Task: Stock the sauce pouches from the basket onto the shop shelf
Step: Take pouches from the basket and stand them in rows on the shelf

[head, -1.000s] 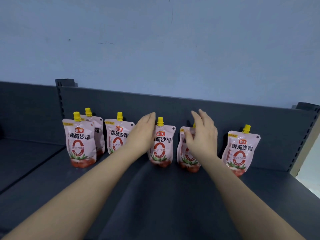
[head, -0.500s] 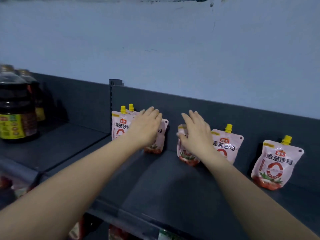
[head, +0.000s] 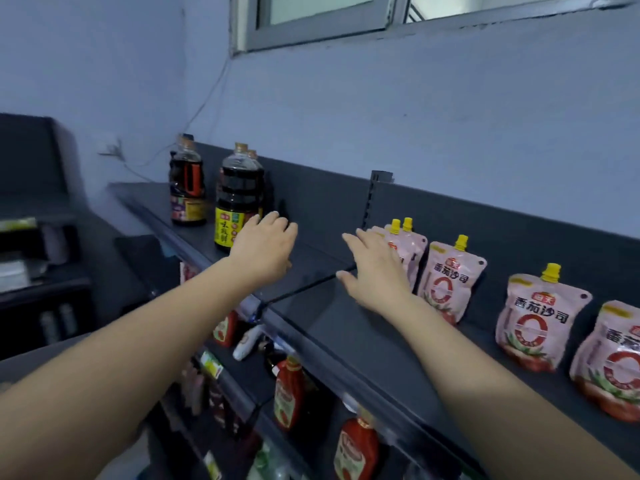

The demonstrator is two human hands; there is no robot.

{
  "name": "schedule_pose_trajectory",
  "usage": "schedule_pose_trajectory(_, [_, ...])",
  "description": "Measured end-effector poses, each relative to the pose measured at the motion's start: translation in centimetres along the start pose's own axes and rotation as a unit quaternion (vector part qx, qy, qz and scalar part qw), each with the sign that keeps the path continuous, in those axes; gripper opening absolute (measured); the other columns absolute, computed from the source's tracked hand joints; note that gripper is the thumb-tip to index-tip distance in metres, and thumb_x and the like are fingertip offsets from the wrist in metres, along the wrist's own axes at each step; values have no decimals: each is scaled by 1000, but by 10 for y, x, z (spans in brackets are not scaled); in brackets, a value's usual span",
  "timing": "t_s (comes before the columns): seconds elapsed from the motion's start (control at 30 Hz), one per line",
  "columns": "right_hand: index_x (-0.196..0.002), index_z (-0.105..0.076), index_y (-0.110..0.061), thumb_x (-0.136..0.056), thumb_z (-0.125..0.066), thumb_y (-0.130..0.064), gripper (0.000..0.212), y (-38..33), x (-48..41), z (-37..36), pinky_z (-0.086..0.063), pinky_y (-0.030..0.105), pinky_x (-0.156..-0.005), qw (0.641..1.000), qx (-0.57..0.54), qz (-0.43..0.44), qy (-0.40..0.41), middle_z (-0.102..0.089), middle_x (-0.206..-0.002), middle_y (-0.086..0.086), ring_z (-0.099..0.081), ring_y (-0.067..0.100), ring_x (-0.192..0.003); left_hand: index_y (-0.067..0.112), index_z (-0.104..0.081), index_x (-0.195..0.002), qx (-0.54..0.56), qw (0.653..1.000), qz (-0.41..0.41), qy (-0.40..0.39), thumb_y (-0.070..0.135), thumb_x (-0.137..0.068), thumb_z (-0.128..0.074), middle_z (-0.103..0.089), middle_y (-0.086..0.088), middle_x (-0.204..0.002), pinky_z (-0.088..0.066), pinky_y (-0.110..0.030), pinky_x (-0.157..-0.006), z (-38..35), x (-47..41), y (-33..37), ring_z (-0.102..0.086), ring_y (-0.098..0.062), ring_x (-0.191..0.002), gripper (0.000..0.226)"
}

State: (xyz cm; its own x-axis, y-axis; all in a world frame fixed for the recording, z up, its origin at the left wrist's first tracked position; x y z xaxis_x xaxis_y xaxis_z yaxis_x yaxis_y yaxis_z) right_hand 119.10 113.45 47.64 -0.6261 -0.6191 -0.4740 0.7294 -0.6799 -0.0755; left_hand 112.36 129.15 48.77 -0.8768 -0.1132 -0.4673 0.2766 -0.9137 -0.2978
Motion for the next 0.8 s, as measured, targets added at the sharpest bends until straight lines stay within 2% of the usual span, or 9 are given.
schedule_pose_trajectory(0.07, [-148, -26, -20, -92, -58, -36, 67, -38, -11, -16, -20, 42, -117, 999, -12, 31, -17, -23, -158, 7, -14, 25, -147, 10, -33, -142, -15, 999, 32, -19, 41, -88, -58, -43, -8, -142, -30, -40, -110, -10, 21, -38, -30, -27, -137, 67])
schedule_pose_trajectory(0.2, [-149, -26, -19, -92, -58, -37, 67, -113, -29, -50, -23, 42, -115, 995, -35, 80, -47, -25, -157, 7, -15, 25, -147, 13, -41, -131, -33, 995, 86, -50, 31, -86, -57, -50, -6, -132, -38, -39, -102, -30, 70, -115, -40, -25, -128, 52])
schedule_pose_trajectory(0.3, [-146, -31, -18, -90, -59, -37, 65, -172, -40, -76, -28, 42, -111, 991, -39, 110, -65, -33, -152, 7, -23, 27, -143, 13, -40, -134, -52, 987, 122, -90, 37, -87, -58, -49, -6, -135, -37, -38, -102, -44, 109, -171, -39, -25, -130, 56])
schedule_pose_trajectory(0.47, [-140, -37, -18, -89, -61, -38, 60, -262, -50, -124, -30, 40, -108, 982, -59, 140, -109, -40, -144, 7, -30, 28, -138, 14, -45, -125, -59, 974, 168, -140, 42, -83, -62, -53, -5, -129, -40, -38, -96, -71, 174, -252, -42, -25, -126, 53])
schedule_pose_trajectory(0.6, [-139, -38, -18, -89, -59, -38, 58, -323, -55, -164, -33, 40, -107, 974, -70, 163, -144, -42, -141, 5, -32, 27, -135, 14, -42, -132, -58, 962, 197, -180, 39, -86, -59, -51, -5, -133, -37, -38, -100, -104, 219, -300, -40, -25, -129, 55])
schedule_pose_trajectory(0.8, [-136, -43, -18, -86, -59, -37, 56, -388, -60, -228, -36, 39, -105, 959, -83, 192, -193, -47, -139, 6, -36, 28, -133, 14, -43, -131, -40, 936, 249, -247, 30, -89, -53, -51, -6, -131, -38, -38, -95, -158, 276, -350, -41, -26, -126, 46])
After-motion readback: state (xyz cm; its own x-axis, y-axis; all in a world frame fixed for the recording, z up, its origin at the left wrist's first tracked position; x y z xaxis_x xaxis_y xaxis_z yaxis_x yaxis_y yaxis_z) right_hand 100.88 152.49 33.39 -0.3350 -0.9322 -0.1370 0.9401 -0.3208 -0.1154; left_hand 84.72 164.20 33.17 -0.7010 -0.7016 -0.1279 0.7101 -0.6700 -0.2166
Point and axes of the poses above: each hand's wrist, its own x-axis away from the middle knuckle, its own z-axis out of the back of the hand, y = z × x, the point moved 5 cm from there along -x, towards the middle knuckle
